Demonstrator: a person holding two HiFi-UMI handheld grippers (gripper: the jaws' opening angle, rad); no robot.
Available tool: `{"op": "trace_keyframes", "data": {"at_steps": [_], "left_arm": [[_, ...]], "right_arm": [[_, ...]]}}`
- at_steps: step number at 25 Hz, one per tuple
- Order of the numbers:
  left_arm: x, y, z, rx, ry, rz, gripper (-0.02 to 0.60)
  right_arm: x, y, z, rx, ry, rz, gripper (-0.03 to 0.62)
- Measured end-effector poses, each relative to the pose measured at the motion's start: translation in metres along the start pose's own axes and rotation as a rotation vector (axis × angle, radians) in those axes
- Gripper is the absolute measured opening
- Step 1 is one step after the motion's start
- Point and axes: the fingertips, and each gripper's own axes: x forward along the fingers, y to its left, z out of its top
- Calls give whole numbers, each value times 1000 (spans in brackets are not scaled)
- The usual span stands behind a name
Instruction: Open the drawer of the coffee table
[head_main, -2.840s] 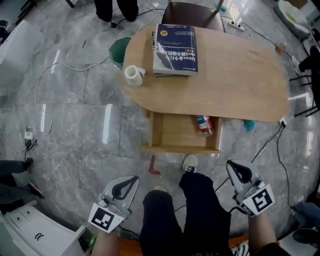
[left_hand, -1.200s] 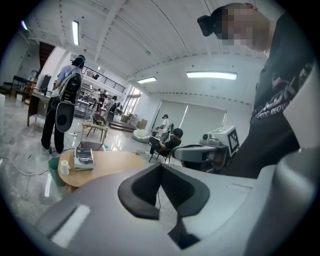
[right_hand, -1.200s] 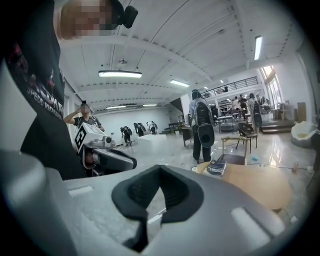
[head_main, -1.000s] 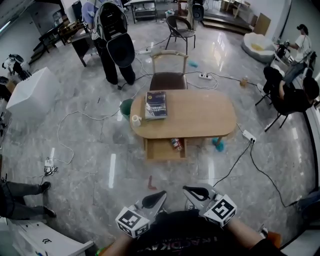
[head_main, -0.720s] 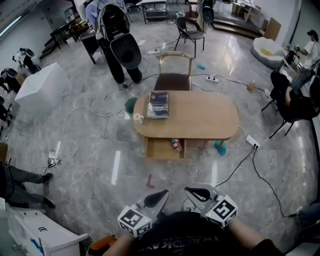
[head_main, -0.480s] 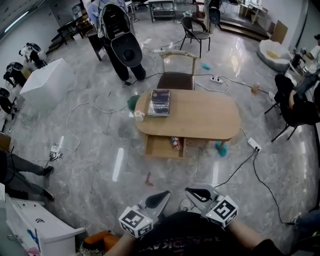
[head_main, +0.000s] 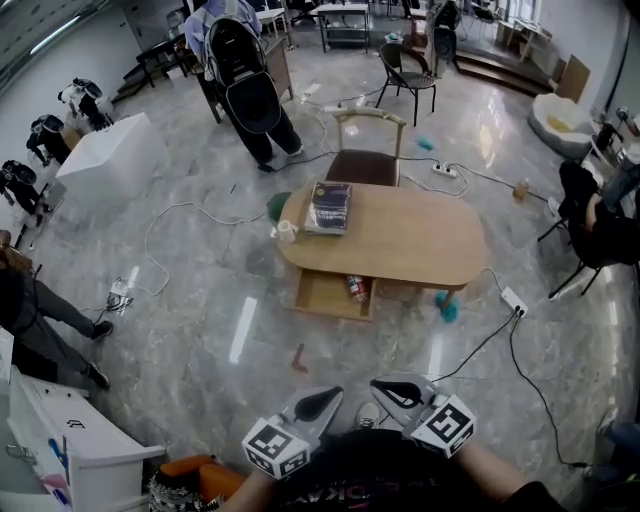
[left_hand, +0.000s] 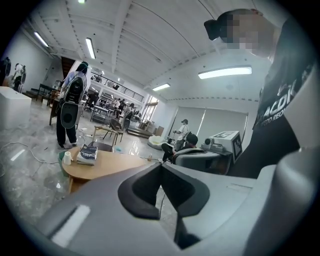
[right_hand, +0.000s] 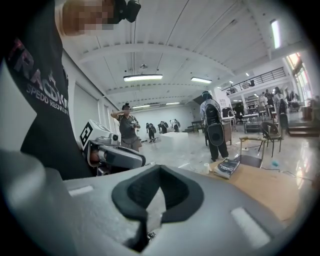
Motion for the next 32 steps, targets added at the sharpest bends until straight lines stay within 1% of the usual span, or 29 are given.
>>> {"op": "trace_keyframes", "data": {"at_steps": [5,9,22,32], "left_arm": [[-9,-3,-3,2,-11,12,5],[-8,-6,-1,1,-21,14,5],[2,-13,-4,10,-7,-31,5],[-3,-21,-7,15,-8,-33,5]], "right_arm": [[2,10,-3,-22,9,21,2],[-1,9,-5,-28,8,26,2],[-9,6,-10,-29,14,-1,2],[-12,15,-9,-44,6,9,2]]}}
